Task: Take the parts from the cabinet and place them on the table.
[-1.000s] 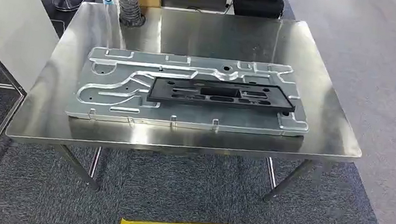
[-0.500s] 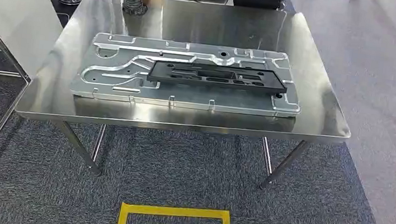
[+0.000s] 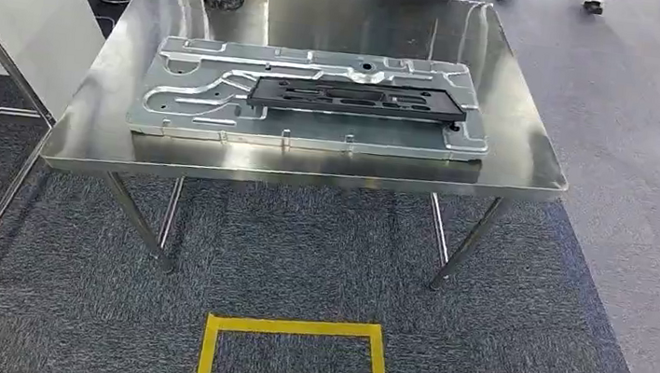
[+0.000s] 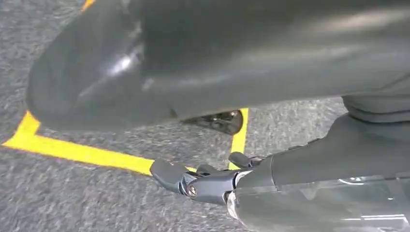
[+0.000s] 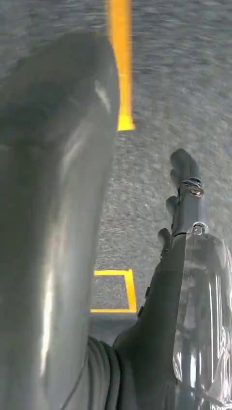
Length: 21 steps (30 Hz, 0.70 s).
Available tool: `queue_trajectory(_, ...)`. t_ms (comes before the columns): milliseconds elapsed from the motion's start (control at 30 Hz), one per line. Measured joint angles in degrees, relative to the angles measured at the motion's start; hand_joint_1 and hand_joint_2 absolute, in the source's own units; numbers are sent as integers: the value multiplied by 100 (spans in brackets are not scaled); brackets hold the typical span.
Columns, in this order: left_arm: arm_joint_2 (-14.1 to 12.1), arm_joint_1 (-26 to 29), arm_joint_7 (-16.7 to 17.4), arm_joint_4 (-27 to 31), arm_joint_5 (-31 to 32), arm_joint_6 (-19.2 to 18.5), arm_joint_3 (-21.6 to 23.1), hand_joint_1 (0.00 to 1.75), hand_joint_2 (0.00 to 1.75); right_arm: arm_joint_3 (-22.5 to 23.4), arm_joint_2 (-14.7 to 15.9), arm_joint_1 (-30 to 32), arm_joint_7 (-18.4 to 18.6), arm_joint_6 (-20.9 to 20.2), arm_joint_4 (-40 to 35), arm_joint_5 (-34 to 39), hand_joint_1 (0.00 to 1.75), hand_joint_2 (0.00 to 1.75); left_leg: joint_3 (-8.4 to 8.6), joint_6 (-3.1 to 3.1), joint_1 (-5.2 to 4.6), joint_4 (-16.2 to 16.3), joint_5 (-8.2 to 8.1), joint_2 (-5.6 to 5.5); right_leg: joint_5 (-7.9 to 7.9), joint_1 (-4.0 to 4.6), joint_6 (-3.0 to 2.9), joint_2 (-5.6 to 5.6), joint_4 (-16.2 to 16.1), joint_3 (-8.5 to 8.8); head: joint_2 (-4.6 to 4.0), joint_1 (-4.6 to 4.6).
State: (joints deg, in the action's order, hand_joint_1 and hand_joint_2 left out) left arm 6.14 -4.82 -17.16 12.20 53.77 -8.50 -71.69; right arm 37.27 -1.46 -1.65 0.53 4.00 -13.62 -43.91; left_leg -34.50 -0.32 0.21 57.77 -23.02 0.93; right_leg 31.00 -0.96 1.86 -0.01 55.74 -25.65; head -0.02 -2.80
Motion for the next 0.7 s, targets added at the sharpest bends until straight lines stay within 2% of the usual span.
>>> queue_trajectory(33,0,2,37,0,59,15,33,0,0,-11,-24,-4,-11,-70,35,0,0,0,-2,-37,17,-25,57,0,-31,22,-48,0,19,-27,0,0)
queue_trajectory(67,0,34,55,0,120,15,78,0,0,-11,-41,5,-22,-124,69,9,0,0,-23,-84,6,-33,110,0,-103,2,-109,-10,-9,-65,0,0)
queue_trajectory(100,-2,52,54,0,177,15,123,0,0,-11,-59,-10,-33,-159,103,26,0,0,-72,-107,43,43,-27,-24,-182,-13,-169,-47,-22,-132,0,-2)
queue_trajectory(133,-4,62,48,0,234,9,157,0,0,-11,-94,-28,-35,-201,118,37,0,0,-163,-124,45,228,-347,-36,-242,-4,-225,-51,-21,-209,0,0)
queue_trajectory(200,-4,80,17,-2,347,-28,273,0,0,-11,-147,-14,-74,-292,144,35,0,0,-372,-153,49,1010,-1058,-38,-373,24,-266,-63,-17,-371,0,-2)
queue_trajectory(233,-9,73,11,-2,389,-48,319,0,0,-11,-177,-13,-101,-310,157,28,0,0,-453,-169,50,1452,-1258,-38,-450,42,-271,-67,-10,-472,0,-2)
queue_trajectory(267,-13,70,-5,-2,391,-61,348,0,0,-13,-201,-16,-147,-339,170,26,0,0,-450,-173,50,1712,-1245,-37,-522,56,-271,-67,4,-577,0,-2)
queue_trajectory(300,-17,71,-22,-2,398,-74,380,0,0,-13,-238,-18,-184,-369,179,26,0,0,-352,-171,49,1742,-1069,-39,-586,63,-266,-67,26,-680,0,-2)
queue_trajectory(333,-24,68,-55,-2,398,-88,407,0,0,-13,-251,-18,-226,-400,181,24,0,0,-160,-160,49,1576,-824,-39,-644,65,-255,-65,56,-782,0,-2)
queue_trajectory(367,-31,54,-97,-2,393,-105,415,0,0,-22,-278,-19,-267,-428,192,-24,0,0,187,-139,48,1156,-594,-41,-704,67,-234,-56,99,-897,0,-2)
queue_trajectory(400,-33,37,-144,0,369,-116,415,0,0,-50,-290,-26,-308,-452,197,-89,0,0,538,-117,48,694,-564,-44,-748,67,-212,-55,141,-970,0,-2)
queue_trajectory(433,-48,11,-191,0,338,-127,417,0,0,-88,-299,-36,-337,-483,199,-171,0,0,953,-78,40,122,-804,-53,-784,80,-175,-54,187,-1020,0,-2)
queue_trajectory(467,-52,-9,-236,-2,308,-135,417,0,0,-129,-306,-40,-363,-498,205,-249,0,0,1119,-27,11,-240,-923,-63,-817,91,-141,-59,219,-1038,0,-2)
queue_trajectory(567,-68,0,-317,-2,258,-203,417,0,0,-214,-306,-64,-457,-496,212,-326,0,0,1002,120,-24,-196,-826,-52,-999,74,-31,-67,164,-1047,0,0)
queue_trajectory(600,-68,4,-346,-4,253,-232,417,0,0,-227,-306,-57,-490,-494,223,-326,0,0,925,187,18,-225,-725,-24,-975,53,5,-51,191,-1089,0,-2)
queue_trajectory(633,-70,3,-363,-4,251,-243,415,0,0,-236,-306,-66,-523,-487,223,-326,0,0,831,238,12,-223,-647,-4,-617,45,29,-34,356,-1171,0,0)
queue_trajectory(667,-90,4,-374,-2,245,-249,415,0,0,-243,-306,-78,-538,-487,223,-326,0,0,735,272,12,-223,-568,-3,-187,33,49,-30,685,-1249,0,-2)
queue_trajectory(700,-96,6,-378,-2,238,-258,415,0,0,-245,-308,-76,-542,-487,225,-326,0,0,643,280,5,-219,-493,-6,171,21,74,-29,1081,-1325,0,0)
